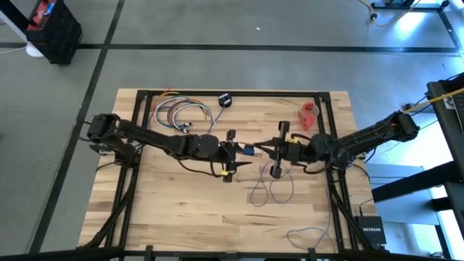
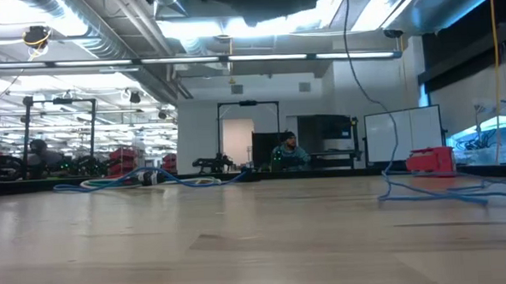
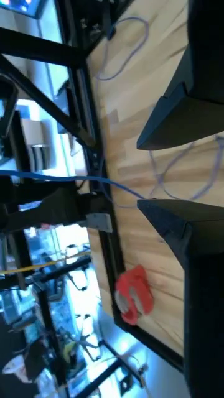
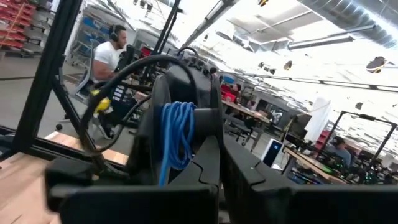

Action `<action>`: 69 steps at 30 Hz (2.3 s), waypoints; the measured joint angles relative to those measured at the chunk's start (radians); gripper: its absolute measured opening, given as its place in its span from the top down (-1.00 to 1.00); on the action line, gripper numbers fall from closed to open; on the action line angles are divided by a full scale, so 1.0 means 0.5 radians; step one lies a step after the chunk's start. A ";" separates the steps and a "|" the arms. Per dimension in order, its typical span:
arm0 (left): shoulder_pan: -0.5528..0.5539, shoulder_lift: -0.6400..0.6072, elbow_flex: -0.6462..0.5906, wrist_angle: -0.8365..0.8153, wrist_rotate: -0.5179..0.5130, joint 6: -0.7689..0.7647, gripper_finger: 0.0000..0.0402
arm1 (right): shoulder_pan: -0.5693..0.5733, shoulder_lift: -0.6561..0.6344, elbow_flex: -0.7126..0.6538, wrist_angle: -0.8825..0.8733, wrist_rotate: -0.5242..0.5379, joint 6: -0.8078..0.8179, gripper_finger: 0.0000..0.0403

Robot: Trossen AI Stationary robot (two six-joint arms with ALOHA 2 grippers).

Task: Coil cords
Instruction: Coil the blue wire onto the black spool

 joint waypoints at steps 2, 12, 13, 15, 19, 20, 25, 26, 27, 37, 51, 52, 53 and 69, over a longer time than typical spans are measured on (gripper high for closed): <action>0.000 0.078 0.000 0.123 0.008 0.012 0.35 | -0.004 0.000 0.000 -0.002 0.003 0.001 0.97; 0.022 0.193 -0.001 0.337 0.025 0.042 0.35 | -0.008 0.000 0.001 -0.023 -0.001 0.007 0.97; 0.025 0.193 -0.001 0.336 0.024 0.042 0.35 | -0.008 0.000 0.001 -0.023 -0.002 0.007 0.97; 0.029 0.193 -0.001 0.351 0.025 0.043 0.35 | -0.008 0.000 0.001 -0.023 -0.009 0.007 0.97; 0.034 0.258 0.000 0.453 0.025 0.048 0.35 | -0.008 0.000 0.001 -0.021 -0.080 0.022 0.97; 0.035 0.283 0.000 0.513 0.025 0.051 0.35 | -0.008 0.000 0.001 -0.018 -0.098 0.023 0.97; 0.044 0.339 0.000 0.621 0.025 0.060 0.35 | -0.008 0.000 0.002 -0.019 -0.101 0.025 0.97; 0.051 0.340 0.000 0.618 0.025 0.060 0.35 | -0.008 0.000 0.002 -0.020 -0.101 0.025 0.97; 0.058 0.340 0.000 0.621 0.025 0.057 0.35 | -0.008 0.000 0.002 -0.021 -0.101 0.026 0.97; 0.089 0.352 0.001 0.657 0.026 0.076 0.70 | -0.008 0.001 0.002 -0.021 -0.101 0.029 0.97; 0.083 0.179 0.003 0.112 -0.301 0.211 0.98 | -0.006 0.001 0.000 -0.068 -0.057 0.028 0.97; 0.078 0.146 0.003 0.038 -0.317 0.209 0.96 | -0.006 0.001 0.000 -0.067 -0.047 0.028 0.97; 0.074 0.116 0.003 -0.019 -0.320 0.206 0.95 | -0.006 0.000 0.001 -0.065 -0.043 0.028 0.97; 0.041 0.115 0.001 -0.094 -0.164 0.031 0.62 | -0.006 -0.002 0.035 -0.095 -0.053 0.058 0.97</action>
